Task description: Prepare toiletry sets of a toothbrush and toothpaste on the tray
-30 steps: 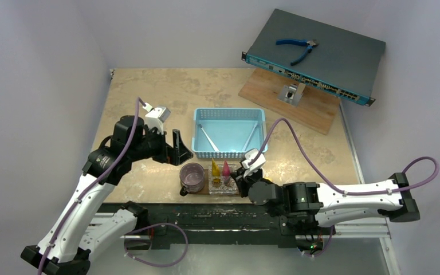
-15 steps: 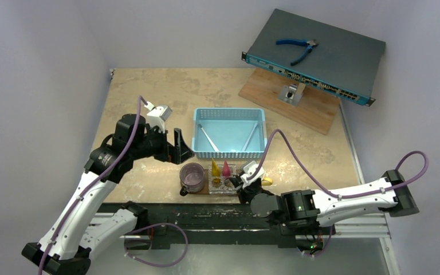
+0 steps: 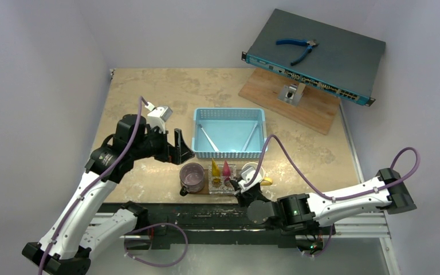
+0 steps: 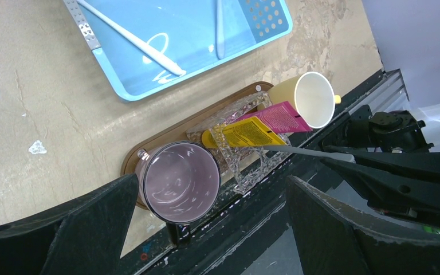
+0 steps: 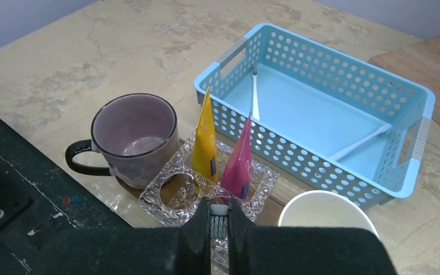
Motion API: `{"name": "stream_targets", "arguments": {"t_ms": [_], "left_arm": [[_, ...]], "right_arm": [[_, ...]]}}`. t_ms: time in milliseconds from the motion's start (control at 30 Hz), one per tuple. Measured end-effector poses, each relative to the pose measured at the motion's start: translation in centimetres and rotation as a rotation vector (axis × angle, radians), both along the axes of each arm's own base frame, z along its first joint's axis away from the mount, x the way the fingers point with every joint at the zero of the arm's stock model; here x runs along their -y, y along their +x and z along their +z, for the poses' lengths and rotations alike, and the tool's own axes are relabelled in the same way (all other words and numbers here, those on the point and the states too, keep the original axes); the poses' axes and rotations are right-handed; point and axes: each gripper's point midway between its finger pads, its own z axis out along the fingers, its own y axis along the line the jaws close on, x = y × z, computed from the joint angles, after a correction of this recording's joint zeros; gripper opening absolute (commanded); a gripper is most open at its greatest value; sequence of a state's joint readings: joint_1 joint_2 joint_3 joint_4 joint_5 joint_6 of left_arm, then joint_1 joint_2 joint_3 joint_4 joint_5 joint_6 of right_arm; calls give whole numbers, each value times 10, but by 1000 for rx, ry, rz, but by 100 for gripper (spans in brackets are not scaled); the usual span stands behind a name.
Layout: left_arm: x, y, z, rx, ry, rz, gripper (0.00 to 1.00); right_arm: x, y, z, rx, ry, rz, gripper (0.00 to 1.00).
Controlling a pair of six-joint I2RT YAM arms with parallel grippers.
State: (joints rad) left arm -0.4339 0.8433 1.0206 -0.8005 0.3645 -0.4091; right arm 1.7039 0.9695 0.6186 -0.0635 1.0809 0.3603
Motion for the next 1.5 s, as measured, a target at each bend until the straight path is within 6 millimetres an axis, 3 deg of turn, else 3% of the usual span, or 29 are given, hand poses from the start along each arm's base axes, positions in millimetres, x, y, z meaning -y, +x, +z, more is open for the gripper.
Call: {"name": "stream_targets", "arguments": {"t_ms": [500,767,1000,1233,1500], "left_arm": [[1,-1,0,-1,-4,-6,100],[1,-1,0,-2,-5,-7,100],[3,1,1,-2,-10,-13,100],[6,4,0,-4,-11,-18,100],[7,6,-3,-13,-7,-19,100]], "right_arm": [[3,0,-8,-13,44,-35,0],[5,0,-10,-20,44,-50,23],[8,0,-13,-13,-3,-51,29],[3,0,12,-4,9,-45,32],[-11,0,74,11,39,-53,33]]}}
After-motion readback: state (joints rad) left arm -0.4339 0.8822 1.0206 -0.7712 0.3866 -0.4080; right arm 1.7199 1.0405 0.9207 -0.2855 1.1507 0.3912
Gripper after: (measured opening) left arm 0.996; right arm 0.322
